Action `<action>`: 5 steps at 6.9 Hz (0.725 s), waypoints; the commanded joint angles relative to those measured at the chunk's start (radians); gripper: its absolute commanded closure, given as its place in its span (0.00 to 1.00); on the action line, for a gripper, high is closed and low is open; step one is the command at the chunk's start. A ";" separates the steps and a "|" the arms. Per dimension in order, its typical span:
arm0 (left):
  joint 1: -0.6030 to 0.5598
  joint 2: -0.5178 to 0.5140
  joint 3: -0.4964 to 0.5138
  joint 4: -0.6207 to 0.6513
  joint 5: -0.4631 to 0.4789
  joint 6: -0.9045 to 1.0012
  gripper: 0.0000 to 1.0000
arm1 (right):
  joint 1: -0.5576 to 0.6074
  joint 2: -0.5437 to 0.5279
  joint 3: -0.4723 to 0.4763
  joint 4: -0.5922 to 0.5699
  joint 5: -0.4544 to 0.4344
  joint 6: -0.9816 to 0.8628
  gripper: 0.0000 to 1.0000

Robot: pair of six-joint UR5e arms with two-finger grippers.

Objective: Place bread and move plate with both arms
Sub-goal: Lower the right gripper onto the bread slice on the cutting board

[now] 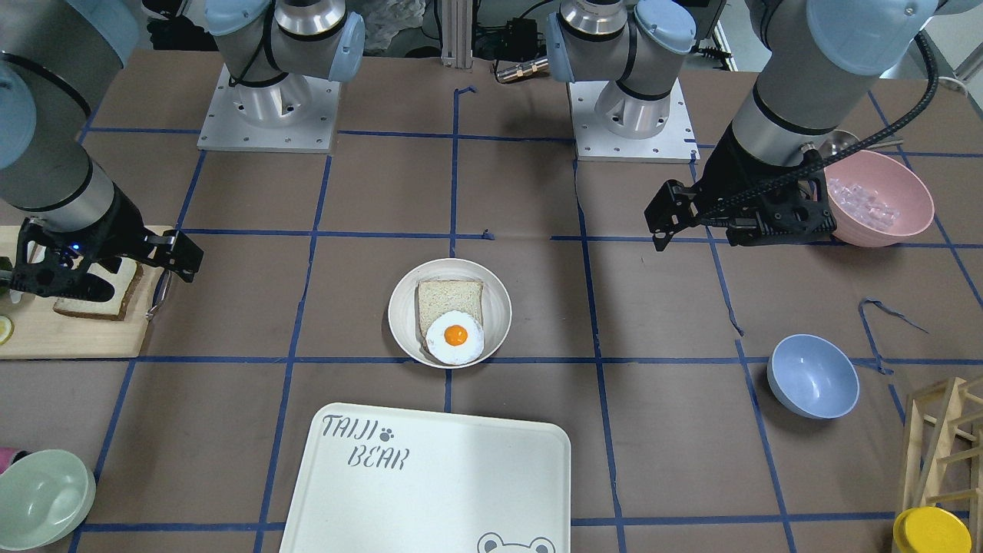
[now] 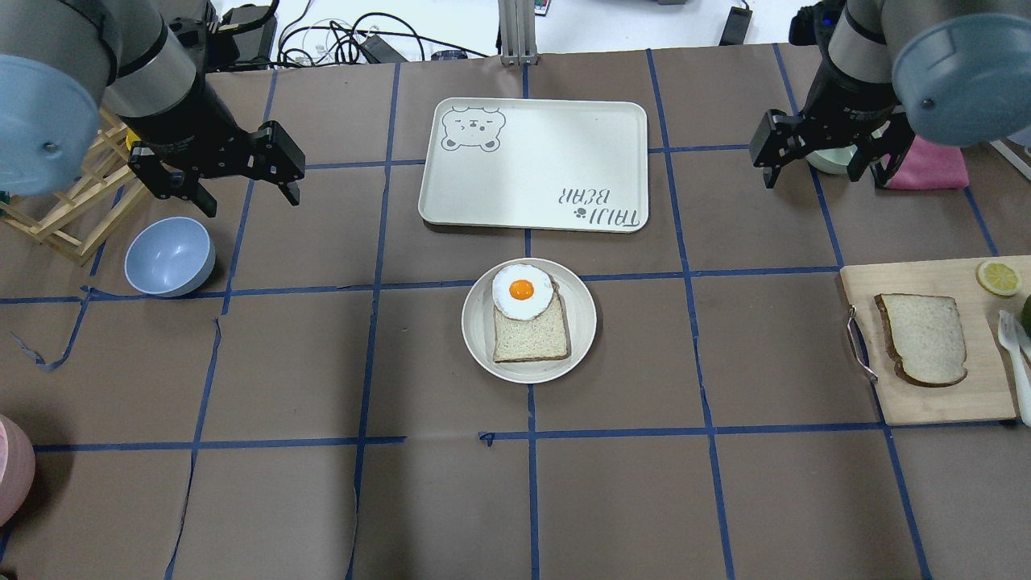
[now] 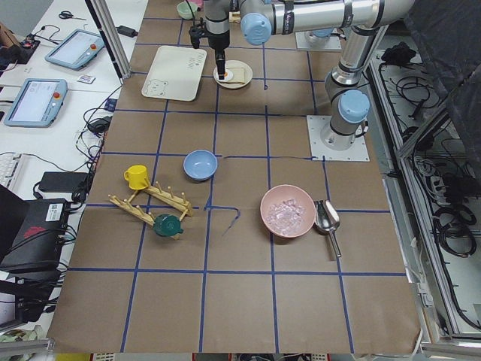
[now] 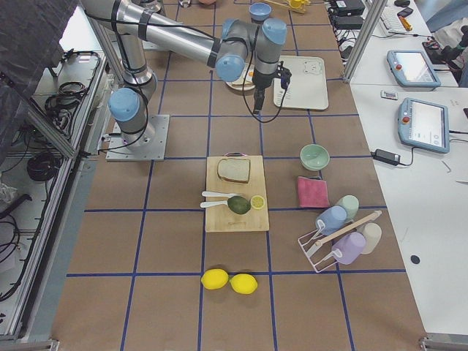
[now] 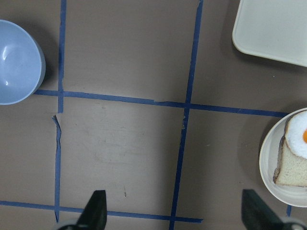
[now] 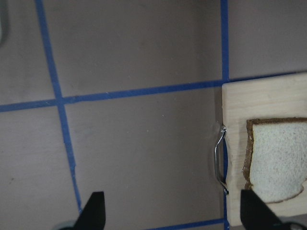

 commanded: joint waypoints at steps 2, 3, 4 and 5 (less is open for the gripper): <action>-0.002 0.003 0.001 0.000 0.001 -0.002 0.00 | -0.168 0.005 0.318 -0.360 -0.088 -0.060 0.01; -0.002 0.001 0.000 0.000 -0.001 -0.002 0.00 | -0.198 0.005 0.340 -0.375 -0.133 -0.111 0.11; -0.002 0.000 0.000 0.000 -0.001 -0.002 0.00 | -0.225 0.006 0.341 -0.367 -0.157 -0.131 0.22; 0.000 -0.001 0.001 0.000 0.005 -0.002 0.00 | -0.245 0.026 0.348 -0.372 -0.177 -0.140 0.34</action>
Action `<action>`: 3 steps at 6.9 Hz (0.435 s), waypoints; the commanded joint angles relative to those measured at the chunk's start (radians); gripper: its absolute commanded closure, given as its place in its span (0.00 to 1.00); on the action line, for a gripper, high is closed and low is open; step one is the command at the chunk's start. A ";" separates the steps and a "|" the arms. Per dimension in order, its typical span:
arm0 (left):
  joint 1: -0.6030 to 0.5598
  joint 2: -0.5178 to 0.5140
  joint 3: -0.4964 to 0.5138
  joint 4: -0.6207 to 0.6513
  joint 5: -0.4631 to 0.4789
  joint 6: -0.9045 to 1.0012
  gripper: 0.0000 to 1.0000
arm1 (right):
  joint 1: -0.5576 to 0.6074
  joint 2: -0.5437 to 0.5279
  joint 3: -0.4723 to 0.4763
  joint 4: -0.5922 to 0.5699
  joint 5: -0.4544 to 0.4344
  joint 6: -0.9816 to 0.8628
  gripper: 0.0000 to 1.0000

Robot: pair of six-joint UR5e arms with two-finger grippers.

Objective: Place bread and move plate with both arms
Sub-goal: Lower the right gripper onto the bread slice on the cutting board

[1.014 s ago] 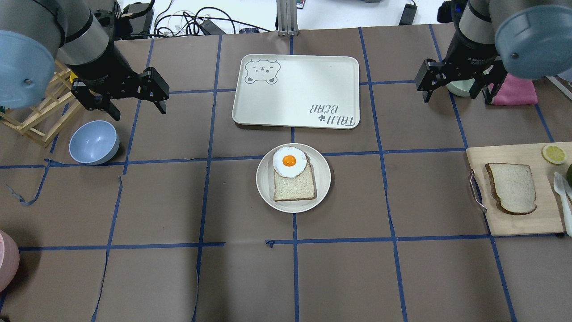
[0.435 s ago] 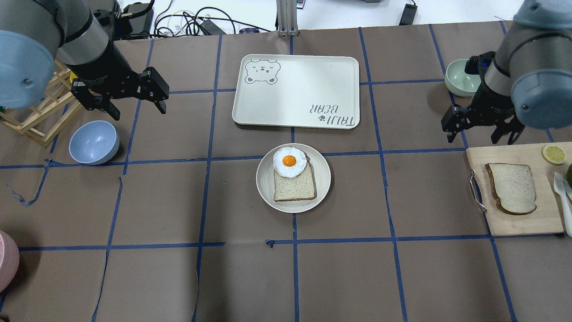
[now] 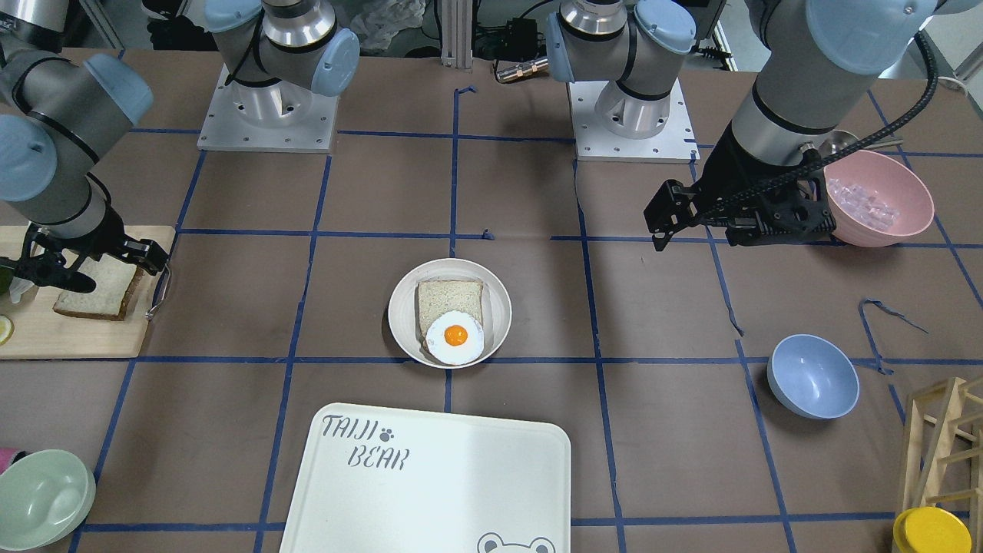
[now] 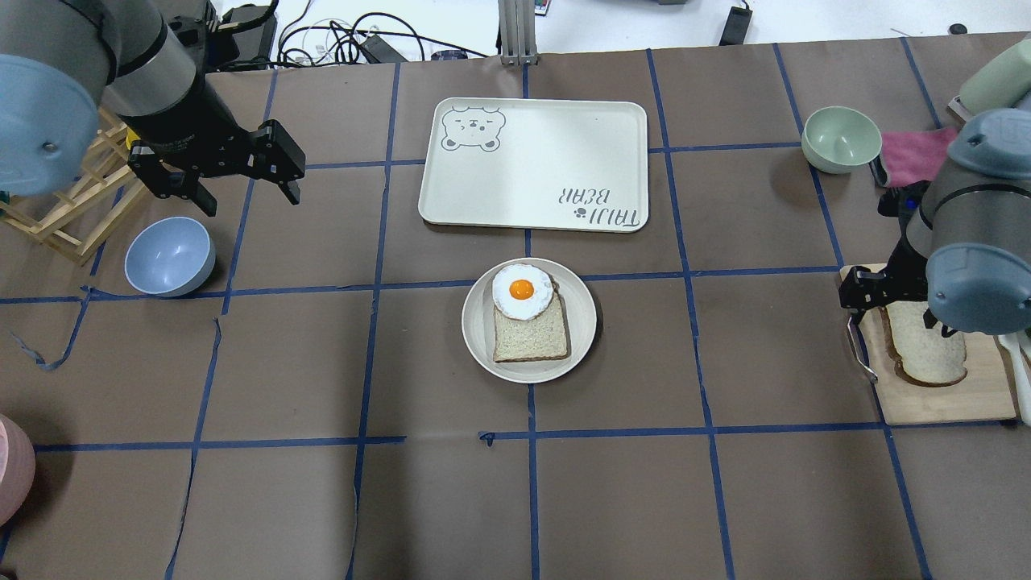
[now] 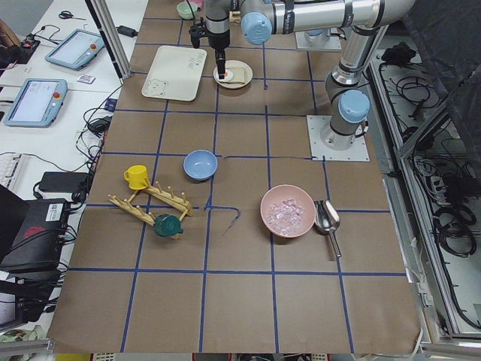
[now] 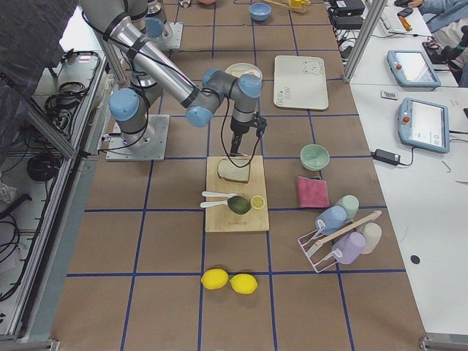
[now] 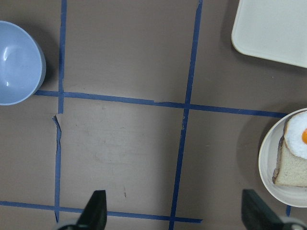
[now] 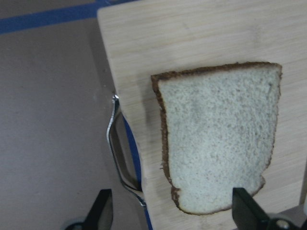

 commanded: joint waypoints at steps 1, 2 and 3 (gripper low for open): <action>0.000 -0.002 -0.001 0.000 0.003 0.000 0.00 | -0.028 0.037 0.007 -0.018 -0.043 -0.041 0.38; 0.001 -0.001 -0.001 0.000 0.009 0.002 0.00 | -0.028 0.037 0.007 -0.036 -0.039 -0.046 0.39; 0.001 -0.001 -0.001 0.000 0.009 0.008 0.00 | -0.028 0.042 0.011 -0.065 -0.034 -0.064 0.44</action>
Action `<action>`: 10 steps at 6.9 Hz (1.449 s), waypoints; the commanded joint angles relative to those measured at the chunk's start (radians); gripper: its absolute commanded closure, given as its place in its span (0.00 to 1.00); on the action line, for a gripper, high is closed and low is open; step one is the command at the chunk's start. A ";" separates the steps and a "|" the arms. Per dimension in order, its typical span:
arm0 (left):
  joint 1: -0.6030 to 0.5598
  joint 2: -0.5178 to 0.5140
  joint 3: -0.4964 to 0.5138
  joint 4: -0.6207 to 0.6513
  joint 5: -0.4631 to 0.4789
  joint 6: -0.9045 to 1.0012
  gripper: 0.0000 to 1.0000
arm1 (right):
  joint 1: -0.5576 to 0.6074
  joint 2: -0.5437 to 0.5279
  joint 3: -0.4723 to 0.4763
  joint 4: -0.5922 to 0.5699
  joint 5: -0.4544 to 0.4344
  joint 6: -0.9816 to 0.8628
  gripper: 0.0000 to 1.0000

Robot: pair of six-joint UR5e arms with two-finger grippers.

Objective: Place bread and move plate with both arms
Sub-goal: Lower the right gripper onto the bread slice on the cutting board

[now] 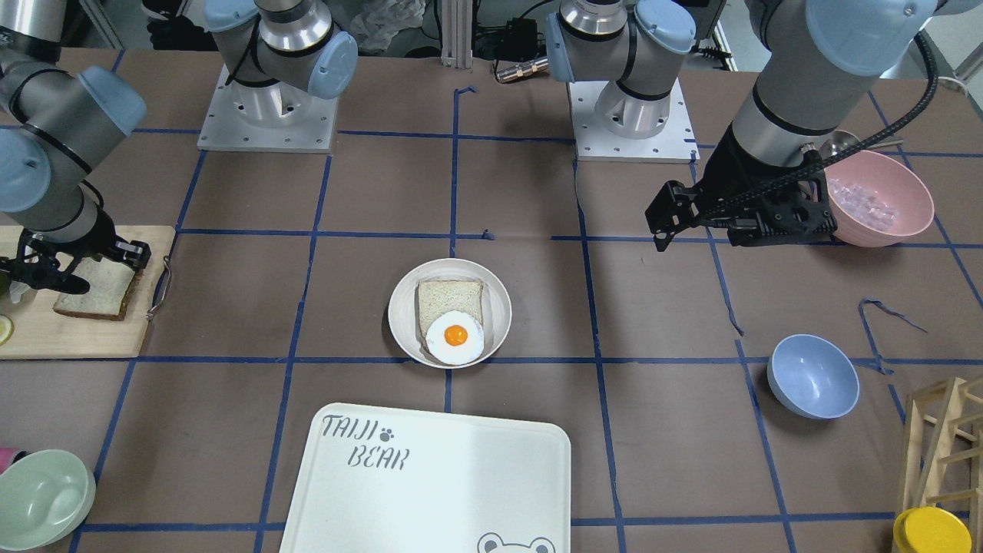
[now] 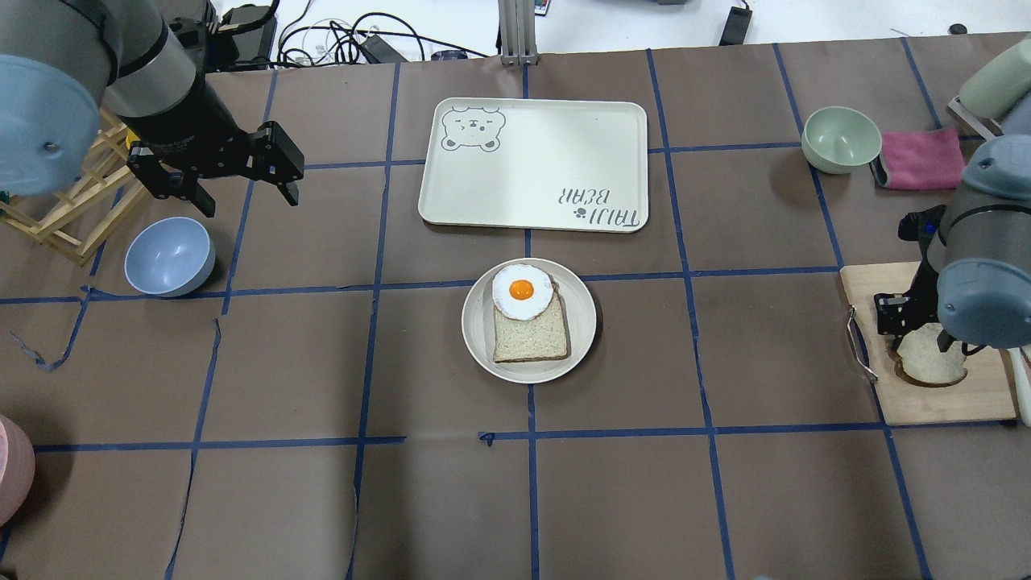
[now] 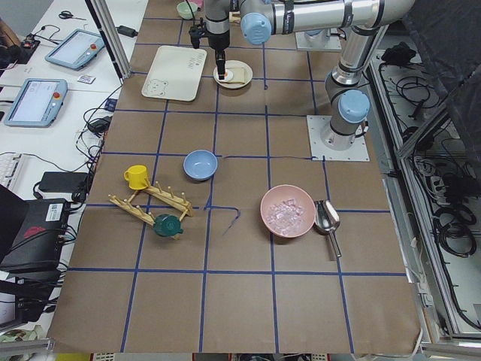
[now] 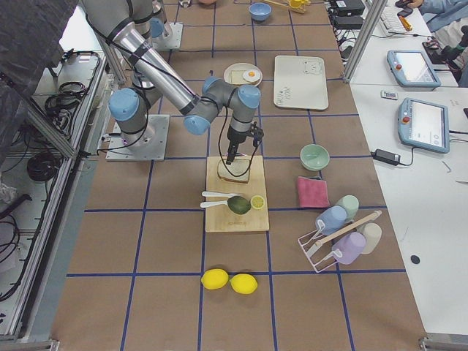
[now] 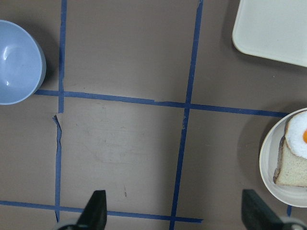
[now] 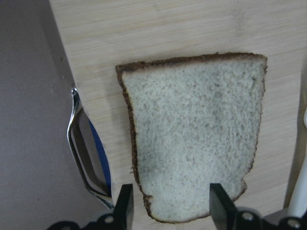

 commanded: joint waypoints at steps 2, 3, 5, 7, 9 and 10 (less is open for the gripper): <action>-0.001 0.002 0.000 -0.002 -0.003 0.007 0.00 | -0.001 0.034 -0.003 -0.077 0.003 -0.023 0.46; 0.000 0.000 0.000 -0.002 0.002 0.007 0.00 | -0.001 0.034 0.008 -0.082 0.018 -0.023 0.49; 0.000 0.000 0.000 -0.002 0.000 0.007 0.00 | -0.001 0.031 -0.003 -0.082 0.052 -0.035 0.47; 0.000 0.000 0.000 -0.002 0.000 0.007 0.00 | -0.001 0.035 0.008 -0.083 0.056 -0.068 0.48; 0.000 0.000 0.000 -0.003 0.002 0.007 0.00 | -0.001 0.052 0.008 -0.079 0.055 -0.075 0.50; -0.001 0.000 -0.002 -0.003 -0.003 0.007 0.00 | -0.001 0.052 0.008 -0.077 0.053 -0.083 0.59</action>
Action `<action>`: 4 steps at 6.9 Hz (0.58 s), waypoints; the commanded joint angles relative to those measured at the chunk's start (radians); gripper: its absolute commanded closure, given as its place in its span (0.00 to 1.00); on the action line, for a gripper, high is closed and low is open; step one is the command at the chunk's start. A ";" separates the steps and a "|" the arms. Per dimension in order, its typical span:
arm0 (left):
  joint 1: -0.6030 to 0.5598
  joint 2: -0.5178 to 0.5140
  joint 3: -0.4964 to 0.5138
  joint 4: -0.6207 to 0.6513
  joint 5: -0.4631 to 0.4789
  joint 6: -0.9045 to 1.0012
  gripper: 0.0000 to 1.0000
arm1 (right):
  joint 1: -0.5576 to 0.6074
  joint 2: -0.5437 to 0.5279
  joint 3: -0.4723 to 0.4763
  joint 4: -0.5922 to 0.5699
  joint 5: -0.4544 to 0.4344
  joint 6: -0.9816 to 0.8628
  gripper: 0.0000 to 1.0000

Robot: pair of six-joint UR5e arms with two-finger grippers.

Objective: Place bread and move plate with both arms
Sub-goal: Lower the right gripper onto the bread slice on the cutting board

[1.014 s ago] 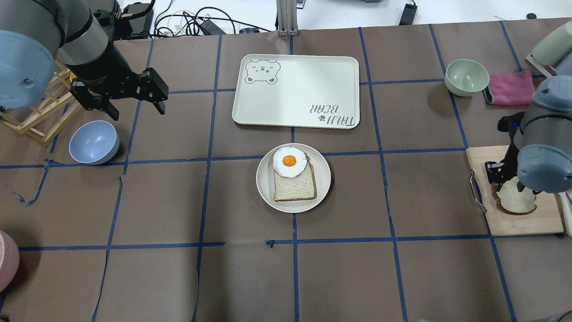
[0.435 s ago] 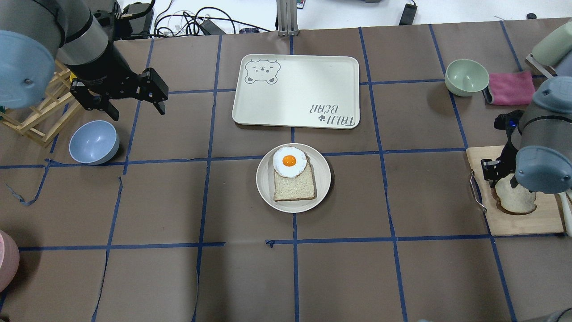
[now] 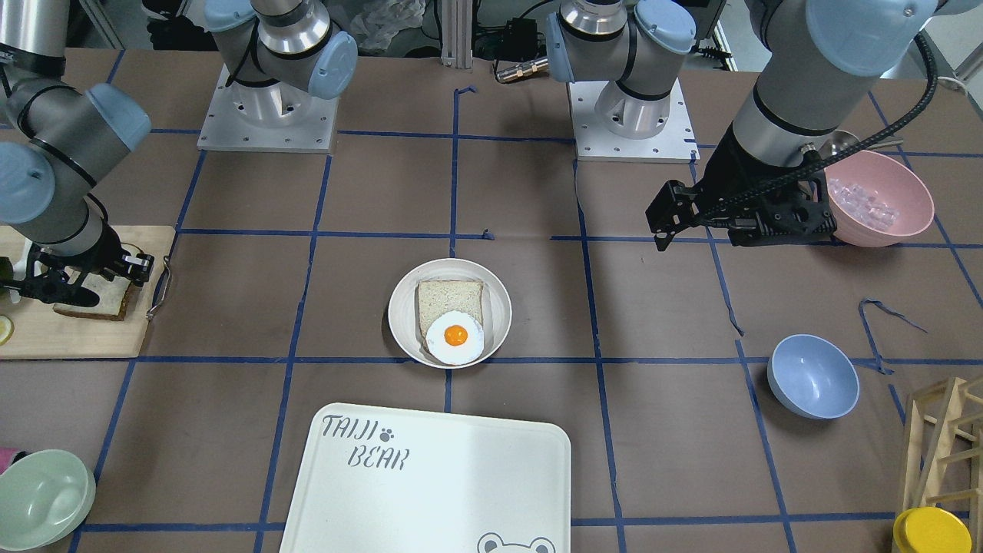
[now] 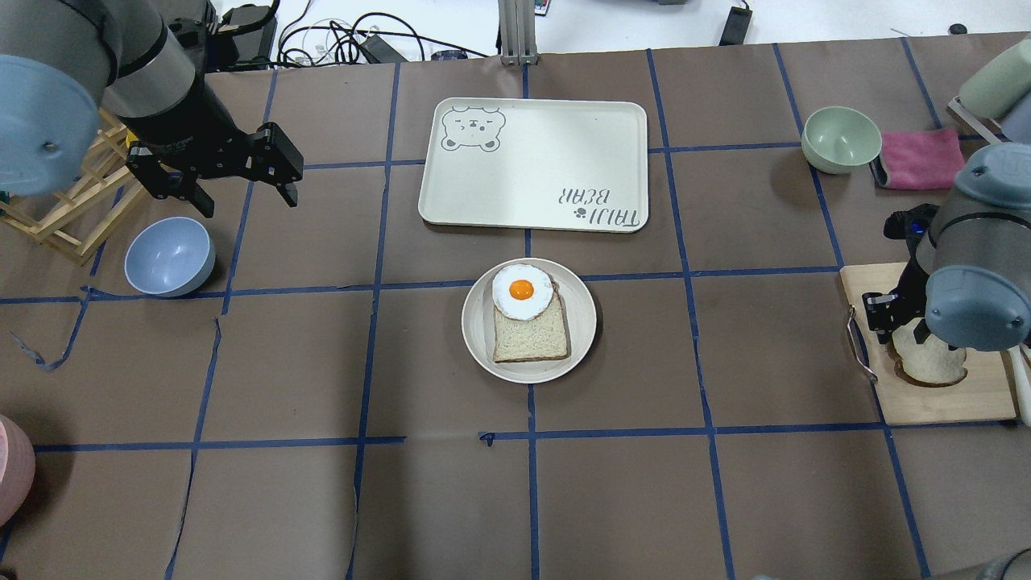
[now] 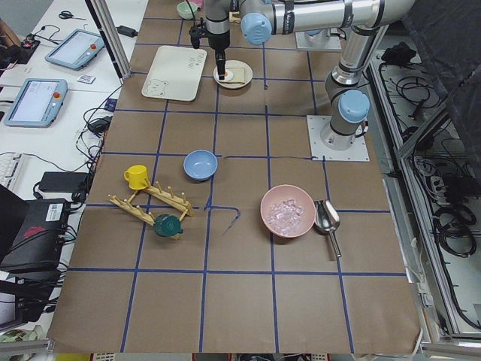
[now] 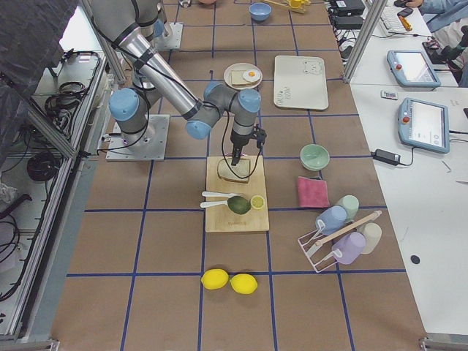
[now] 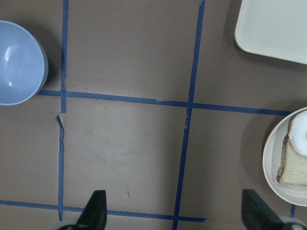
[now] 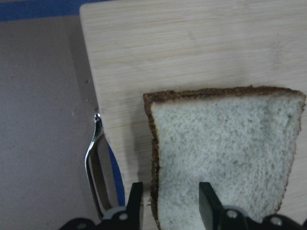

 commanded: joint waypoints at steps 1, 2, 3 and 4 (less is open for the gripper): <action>-0.001 -0.002 -0.001 -0.001 -0.009 0.000 0.00 | 0.000 0.007 0.002 0.004 -0.006 -0.007 0.73; -0.001 -0.003 0.000 -0.001 -0.008 0.000 0.00 | 0.000 0.018 0.000 0.006 -0.008 -0.008 0.92; -0.001 -0.002 -0.001 -0.002 -0.006 0.000 0.00 | 0.000 0.016 0.000 0.006 -0.015 -0.010 1.00; -0.001 -0.002 -0.001 -0.002 -0.006 0.000 0.00 | 0.000 0.016 -0.001 0.001 -0.018 -0.008 1.00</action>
